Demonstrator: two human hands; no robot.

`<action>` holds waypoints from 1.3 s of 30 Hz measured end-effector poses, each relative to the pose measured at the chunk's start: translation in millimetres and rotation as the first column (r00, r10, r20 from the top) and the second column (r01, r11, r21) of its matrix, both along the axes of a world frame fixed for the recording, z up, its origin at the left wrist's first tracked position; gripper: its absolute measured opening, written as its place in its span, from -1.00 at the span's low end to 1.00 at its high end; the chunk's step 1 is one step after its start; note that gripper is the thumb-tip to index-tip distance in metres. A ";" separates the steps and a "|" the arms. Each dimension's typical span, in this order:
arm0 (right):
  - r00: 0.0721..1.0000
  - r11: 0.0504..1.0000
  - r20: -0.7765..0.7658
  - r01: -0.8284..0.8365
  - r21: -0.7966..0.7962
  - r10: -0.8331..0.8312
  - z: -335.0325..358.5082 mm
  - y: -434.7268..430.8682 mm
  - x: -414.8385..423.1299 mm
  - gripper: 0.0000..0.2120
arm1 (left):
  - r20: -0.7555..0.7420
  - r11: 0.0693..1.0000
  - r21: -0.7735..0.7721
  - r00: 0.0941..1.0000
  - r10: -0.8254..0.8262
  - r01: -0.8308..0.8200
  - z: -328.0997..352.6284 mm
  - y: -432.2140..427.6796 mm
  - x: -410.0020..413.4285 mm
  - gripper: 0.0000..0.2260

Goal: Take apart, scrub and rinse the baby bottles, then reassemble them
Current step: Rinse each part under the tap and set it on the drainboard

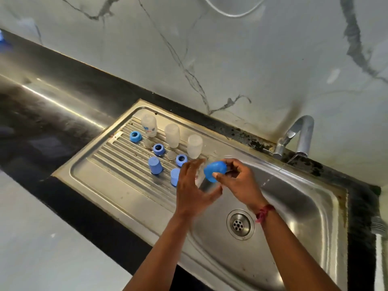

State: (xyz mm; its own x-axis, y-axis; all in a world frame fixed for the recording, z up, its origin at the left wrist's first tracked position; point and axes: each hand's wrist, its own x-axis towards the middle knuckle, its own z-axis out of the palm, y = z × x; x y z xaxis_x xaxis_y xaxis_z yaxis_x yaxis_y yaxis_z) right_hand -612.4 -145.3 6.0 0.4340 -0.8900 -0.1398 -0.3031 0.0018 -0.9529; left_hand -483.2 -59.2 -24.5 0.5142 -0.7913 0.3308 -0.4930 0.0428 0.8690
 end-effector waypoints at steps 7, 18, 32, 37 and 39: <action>0.999 0.994 -0.007 -0.047 -0.102 0.047 25.0 5.4 91.9 -0.62 | -0.292 0.950 -0.158 0.932 0.215 -0.269 19.6 17.1 75.7 -0.61; 0.939 0.912 -0.302 -0.260 -0.319 0.163 8.4 11.5 245.3 -0.51 | -0.751 0.922 0.101 0.580 0.317 -0.374 2.2 42.0 235.1 -0.46; 0.833 0.916 -0.532 -0.321 -0.242 0.151 -52.8 29.4 345.8 -0.58 | -0.765 0.924 0.175 0.543 0.346 -0.341 -15.4 24.1 313.0 -0.42; 0.809 0.917 -0.574 -0.318 -0.242 0.129 -61.0 32.2 365.7 -0.55 | -0.767 0.927 0.184 0.541 0.344 -0.328 -20.3 18.2 322.4 -0.44; 0.798 0.916 -0.589 -0.322 -0.241 0.125 -63.5 32.7 369.4 -0.54 | -0.770 0.928 0.187 0.540 0.341 -0.321 -20.9 17.3 324.2 -0.43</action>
